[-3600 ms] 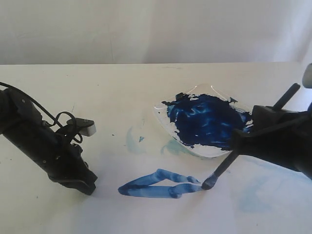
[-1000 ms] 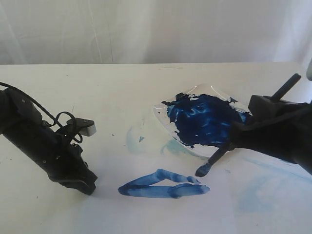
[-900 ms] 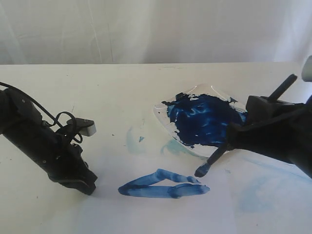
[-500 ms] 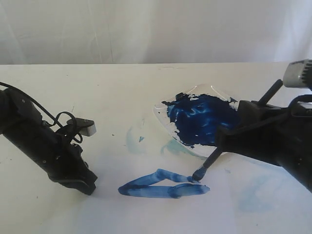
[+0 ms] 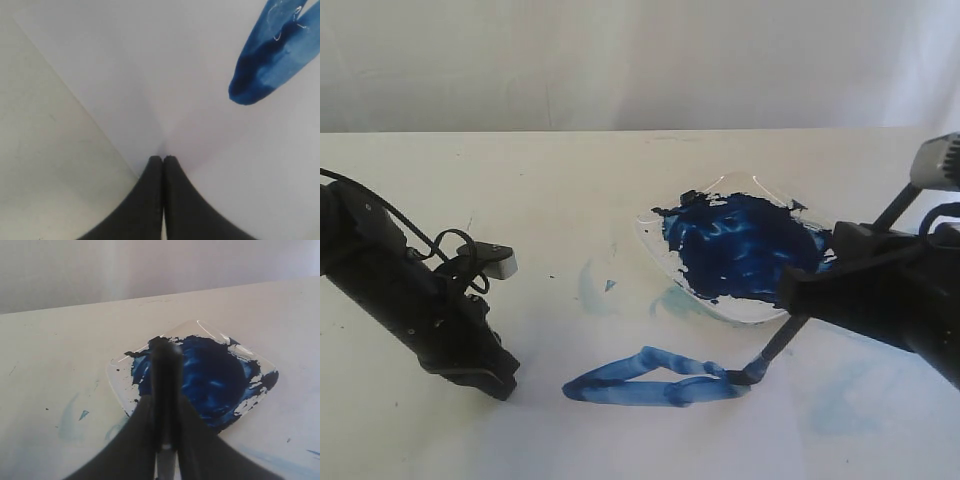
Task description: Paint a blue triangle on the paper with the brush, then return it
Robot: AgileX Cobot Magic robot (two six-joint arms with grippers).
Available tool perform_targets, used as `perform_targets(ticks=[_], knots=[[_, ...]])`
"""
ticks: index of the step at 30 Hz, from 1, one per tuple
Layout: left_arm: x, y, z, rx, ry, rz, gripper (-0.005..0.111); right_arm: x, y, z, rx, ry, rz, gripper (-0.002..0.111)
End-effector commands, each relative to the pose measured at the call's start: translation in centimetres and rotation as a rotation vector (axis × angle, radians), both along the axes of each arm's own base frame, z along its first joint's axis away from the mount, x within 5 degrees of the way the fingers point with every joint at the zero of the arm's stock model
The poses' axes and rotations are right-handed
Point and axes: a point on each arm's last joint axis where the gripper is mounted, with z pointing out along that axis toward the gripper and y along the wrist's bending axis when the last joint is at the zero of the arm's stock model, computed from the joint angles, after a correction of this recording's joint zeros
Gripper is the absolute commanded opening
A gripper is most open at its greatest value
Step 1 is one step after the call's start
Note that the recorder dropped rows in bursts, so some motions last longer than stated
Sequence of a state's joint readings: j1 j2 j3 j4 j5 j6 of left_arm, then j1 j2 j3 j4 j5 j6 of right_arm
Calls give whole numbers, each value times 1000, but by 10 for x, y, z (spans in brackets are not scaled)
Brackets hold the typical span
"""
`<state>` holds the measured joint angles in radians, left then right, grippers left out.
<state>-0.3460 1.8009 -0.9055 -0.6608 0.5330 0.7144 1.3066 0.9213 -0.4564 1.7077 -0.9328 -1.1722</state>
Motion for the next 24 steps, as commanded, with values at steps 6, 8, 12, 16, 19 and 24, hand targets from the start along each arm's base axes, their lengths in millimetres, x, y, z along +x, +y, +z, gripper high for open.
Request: perform_targets(ticks=[6, 8, 12, 16, 19, 24], knots=[[-4, -1, -2, -7, 27, -3, 0, 0, -3, -3, -28, 15, -18, 0], [-4, -1, -2, -7, 27, -3, 0, 0, -3, -3, -28, 15, -18, 0], [-4, -1, -2, -7, 27, -3, 0, -1, -7, 1, -7, 9, -17, 0], [-4, -1, -2, -7, 27, -3, 0, -2, -10, 4, -2, -1, -11, 0], [-4, -1, -2, -7, 27, -3, 0, -3, -13, 6, 14, -6, -11, 0], [-4, -1, -2, -7, 27, -3, 0, -4, -18, 11, 40, -15, -9, 0]])
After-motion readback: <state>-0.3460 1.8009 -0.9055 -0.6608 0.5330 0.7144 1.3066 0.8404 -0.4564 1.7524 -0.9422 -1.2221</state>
